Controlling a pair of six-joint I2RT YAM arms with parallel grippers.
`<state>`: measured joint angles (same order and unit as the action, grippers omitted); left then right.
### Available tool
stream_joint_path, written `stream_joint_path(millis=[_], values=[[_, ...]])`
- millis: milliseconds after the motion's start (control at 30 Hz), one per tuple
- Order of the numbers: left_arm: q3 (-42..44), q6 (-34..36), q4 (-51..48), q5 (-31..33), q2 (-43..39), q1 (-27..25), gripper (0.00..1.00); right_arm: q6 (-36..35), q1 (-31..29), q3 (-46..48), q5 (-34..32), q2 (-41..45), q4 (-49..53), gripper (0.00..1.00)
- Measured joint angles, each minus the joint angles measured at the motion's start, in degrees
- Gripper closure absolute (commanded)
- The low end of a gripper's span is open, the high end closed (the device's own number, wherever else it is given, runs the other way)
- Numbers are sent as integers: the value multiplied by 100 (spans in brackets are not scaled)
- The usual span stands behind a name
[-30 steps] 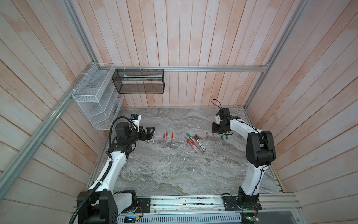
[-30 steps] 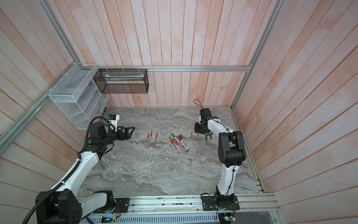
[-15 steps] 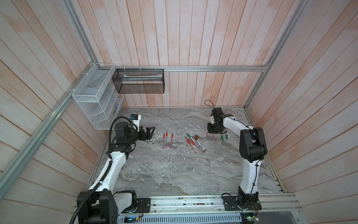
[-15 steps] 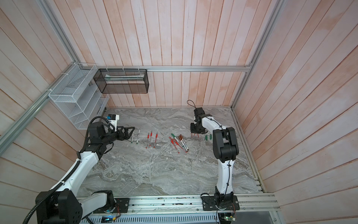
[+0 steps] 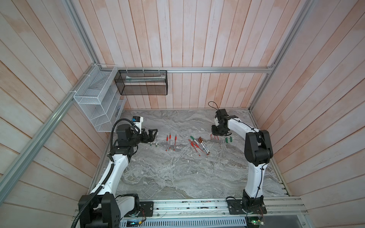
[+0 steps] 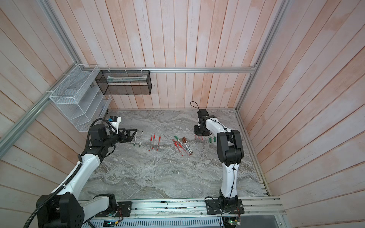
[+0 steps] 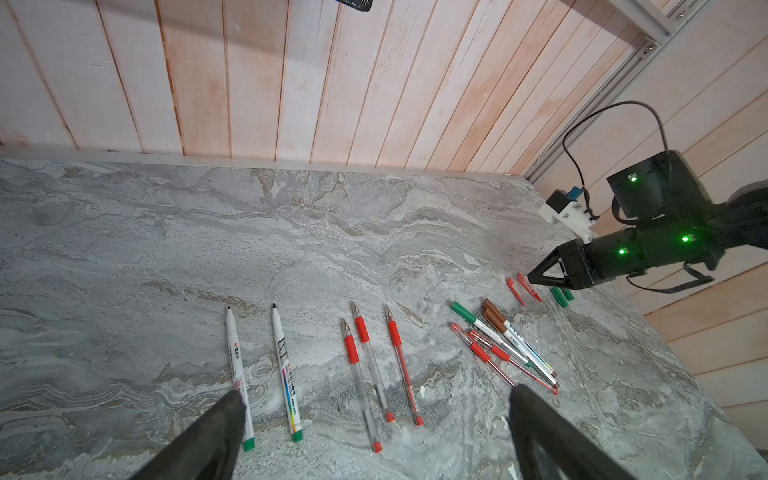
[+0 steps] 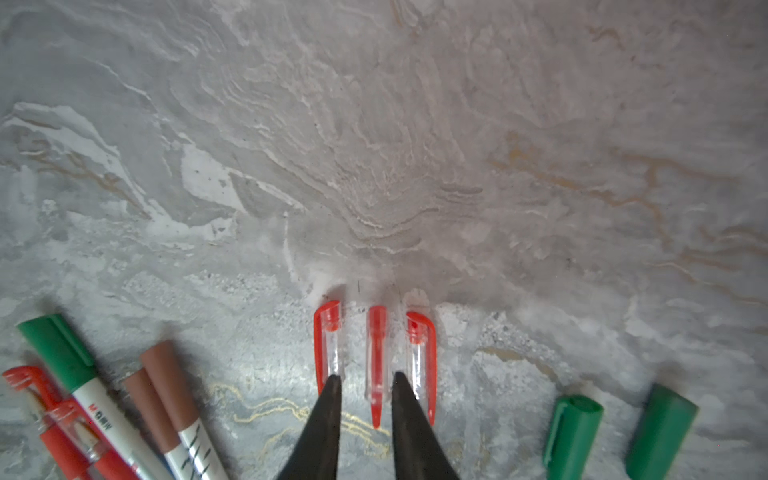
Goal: Open the pen caps
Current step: 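Lower the red cap beside the other red caps and open the right gripper, then move the right gripper to the pile and close it on another red gel pen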
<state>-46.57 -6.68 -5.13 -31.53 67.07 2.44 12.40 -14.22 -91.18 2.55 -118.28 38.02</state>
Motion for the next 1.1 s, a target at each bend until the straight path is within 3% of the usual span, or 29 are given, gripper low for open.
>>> stream_joint_path(millis=[333,633,800,1100], values=[[0,-2,-2,-4,2,57,0,-9,-144,179,-42,533,-2,69],[0,-24,2,-9,2,111,0,227,-1182,483,52,1296,-42,70],[0,-42,2,-26,0,142,0,330,-1733,363,190,1141,-24,70],[0,-42,2,-42,0,216,0,389,-2212,-662,195,0,83,72]])
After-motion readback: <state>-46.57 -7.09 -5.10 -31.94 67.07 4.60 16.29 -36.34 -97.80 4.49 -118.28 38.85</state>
